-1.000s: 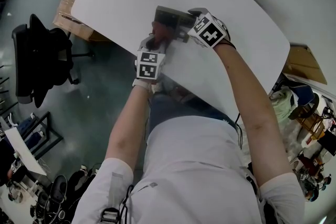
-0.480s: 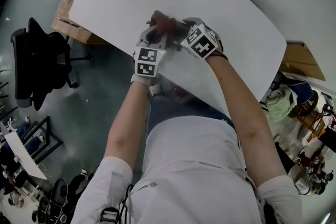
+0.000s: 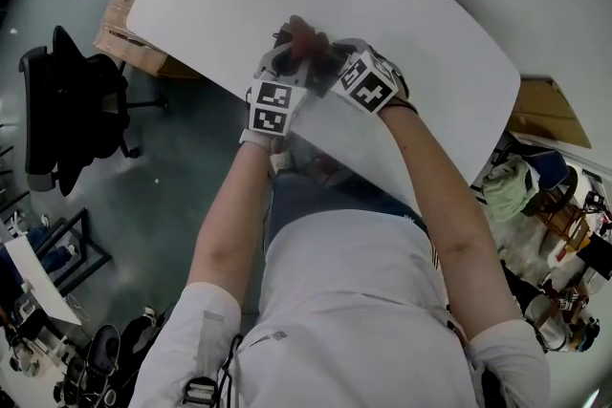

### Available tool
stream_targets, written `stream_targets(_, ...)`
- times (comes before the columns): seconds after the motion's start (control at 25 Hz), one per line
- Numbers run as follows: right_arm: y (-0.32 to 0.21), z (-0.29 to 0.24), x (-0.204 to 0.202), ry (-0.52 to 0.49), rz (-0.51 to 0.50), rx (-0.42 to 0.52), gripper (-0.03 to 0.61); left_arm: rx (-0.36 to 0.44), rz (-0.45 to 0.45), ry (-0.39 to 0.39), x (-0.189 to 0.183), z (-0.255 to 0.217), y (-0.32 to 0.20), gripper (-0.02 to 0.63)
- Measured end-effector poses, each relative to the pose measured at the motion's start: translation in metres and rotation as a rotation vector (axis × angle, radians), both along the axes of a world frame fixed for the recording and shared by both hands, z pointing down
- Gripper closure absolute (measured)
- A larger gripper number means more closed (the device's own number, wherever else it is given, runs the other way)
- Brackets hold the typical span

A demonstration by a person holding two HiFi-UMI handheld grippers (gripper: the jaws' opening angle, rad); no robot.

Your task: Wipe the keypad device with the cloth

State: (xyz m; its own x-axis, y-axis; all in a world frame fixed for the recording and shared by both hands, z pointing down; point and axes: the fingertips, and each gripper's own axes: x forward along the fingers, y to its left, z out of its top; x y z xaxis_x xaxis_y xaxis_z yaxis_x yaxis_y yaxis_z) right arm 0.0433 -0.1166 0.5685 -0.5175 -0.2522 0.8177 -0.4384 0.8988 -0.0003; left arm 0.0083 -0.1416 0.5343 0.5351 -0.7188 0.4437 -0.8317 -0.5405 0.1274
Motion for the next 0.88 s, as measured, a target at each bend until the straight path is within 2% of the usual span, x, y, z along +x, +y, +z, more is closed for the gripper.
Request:
stream_targets(0.08,0.007,0.001,0.002,-0.004,-0.035,-0.016,0.331,-0.003,0.008,-0.022,0.001,0.001,0.001,0.551)
stream_targets(0.16,0.011,0.001,0.004,-0.025,-0.044,-0.031,0.331,-0.023,0.004,-0.007,0.002,0.003,0.001,0.551)
stream_targets(0.44,0.015,0.000,0.008,-0.067,-0.033,-0.012,0.331,-0.055,-0.012,-0.004,0.001,0.013,0.010,0.551)
stream_targets(0.88,0.013,0.001,0.003,-0.079,-0.005,0.004,0.331,-0.088,-0.022,-0.013,-0.010,0.036,0.027,0.552)
